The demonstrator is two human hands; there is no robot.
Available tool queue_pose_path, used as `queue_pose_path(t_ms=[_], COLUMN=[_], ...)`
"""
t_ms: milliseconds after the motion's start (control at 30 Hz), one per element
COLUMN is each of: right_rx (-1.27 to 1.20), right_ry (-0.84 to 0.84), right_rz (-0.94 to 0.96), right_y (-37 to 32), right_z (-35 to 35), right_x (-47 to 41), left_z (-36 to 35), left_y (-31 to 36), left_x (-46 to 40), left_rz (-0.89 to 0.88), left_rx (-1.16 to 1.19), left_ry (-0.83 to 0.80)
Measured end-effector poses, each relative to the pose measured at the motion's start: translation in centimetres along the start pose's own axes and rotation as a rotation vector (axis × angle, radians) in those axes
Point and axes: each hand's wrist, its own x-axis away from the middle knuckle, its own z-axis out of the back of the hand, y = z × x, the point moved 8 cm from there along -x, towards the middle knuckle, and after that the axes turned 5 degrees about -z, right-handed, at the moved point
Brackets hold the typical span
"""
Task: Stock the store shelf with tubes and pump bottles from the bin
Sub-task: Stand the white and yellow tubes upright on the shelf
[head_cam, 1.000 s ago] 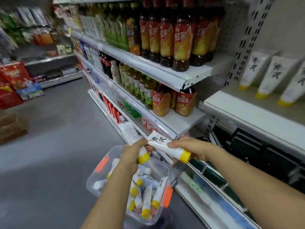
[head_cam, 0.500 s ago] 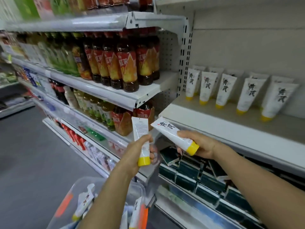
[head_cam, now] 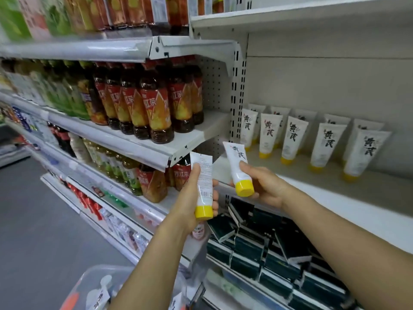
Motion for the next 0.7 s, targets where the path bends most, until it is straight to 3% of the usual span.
queue_pose_path(t_ms=[133, 500, 700], right_rx=[0.001, 0.449, 0.562], right_ry=[0.04, 0.478, 0.492], right_rz=[0.033, 0.23, 0.278], right_y=[-1.9, -6.5, -6.7], right_z=[0.6, 4.8, 4.8], right_x=[-1.5, -7.3, -9.6], left_z=[-0.4, -0.8, -0.5], left_y=[0.5, 1.0, 1.3], left_x=[-1.0, -3.6, -4.5], left_rz=[0.031, 0.024, 0.023], left_rx=[0.032, 0.06, 0.051], left_ry=[0.015, 0.054, 0.08])
